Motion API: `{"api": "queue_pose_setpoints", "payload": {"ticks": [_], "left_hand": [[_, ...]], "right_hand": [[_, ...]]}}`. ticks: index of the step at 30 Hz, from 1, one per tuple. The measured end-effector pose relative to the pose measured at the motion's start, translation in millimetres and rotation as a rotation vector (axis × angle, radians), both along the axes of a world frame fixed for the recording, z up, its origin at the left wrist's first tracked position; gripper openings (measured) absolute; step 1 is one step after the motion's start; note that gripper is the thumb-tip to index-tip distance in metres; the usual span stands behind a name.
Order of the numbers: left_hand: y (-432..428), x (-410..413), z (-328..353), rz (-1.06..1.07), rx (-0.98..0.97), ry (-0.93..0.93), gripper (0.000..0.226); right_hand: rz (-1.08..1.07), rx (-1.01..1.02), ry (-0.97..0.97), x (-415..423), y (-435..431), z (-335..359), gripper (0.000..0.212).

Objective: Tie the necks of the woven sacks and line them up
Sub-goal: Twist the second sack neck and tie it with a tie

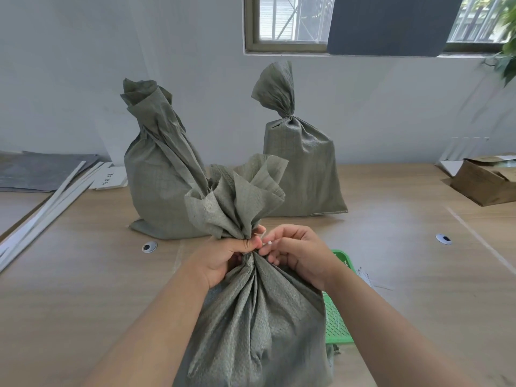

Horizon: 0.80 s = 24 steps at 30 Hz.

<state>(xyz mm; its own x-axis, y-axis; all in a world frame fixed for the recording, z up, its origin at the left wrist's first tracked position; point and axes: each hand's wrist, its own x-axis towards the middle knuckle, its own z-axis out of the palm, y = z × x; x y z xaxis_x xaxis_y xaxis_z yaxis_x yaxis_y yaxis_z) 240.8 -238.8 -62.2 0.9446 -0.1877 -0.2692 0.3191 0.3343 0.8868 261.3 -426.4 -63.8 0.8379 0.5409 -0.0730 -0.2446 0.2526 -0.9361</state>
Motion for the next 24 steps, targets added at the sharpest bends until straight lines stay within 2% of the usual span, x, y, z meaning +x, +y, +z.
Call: {"api": "queue_pose_setpoints", "payload": {"ticks": [8, 18, 24], "left_hand": [[-1.0, -5.8, 0.4, -0.005, -0.057, -0.034, 0.016], [-5.2, -6.8, -0.5, 0.024, -0.005, -0.068, 0.016], [-7.1, -5.6, -1.6, 0.057, 0.025, -0.071, 0.015]], "right_hand": [[-0.007, 0.013, -0.019, -1.4, 0.3, -2.7, 0.01], [-0.09, -0.018, -0.051, -6.3, 3.6, -4.6, 0.012], [-0.154, -0.134, -0.171, -10.0, 4.7, -4.7, 0.011]]}}
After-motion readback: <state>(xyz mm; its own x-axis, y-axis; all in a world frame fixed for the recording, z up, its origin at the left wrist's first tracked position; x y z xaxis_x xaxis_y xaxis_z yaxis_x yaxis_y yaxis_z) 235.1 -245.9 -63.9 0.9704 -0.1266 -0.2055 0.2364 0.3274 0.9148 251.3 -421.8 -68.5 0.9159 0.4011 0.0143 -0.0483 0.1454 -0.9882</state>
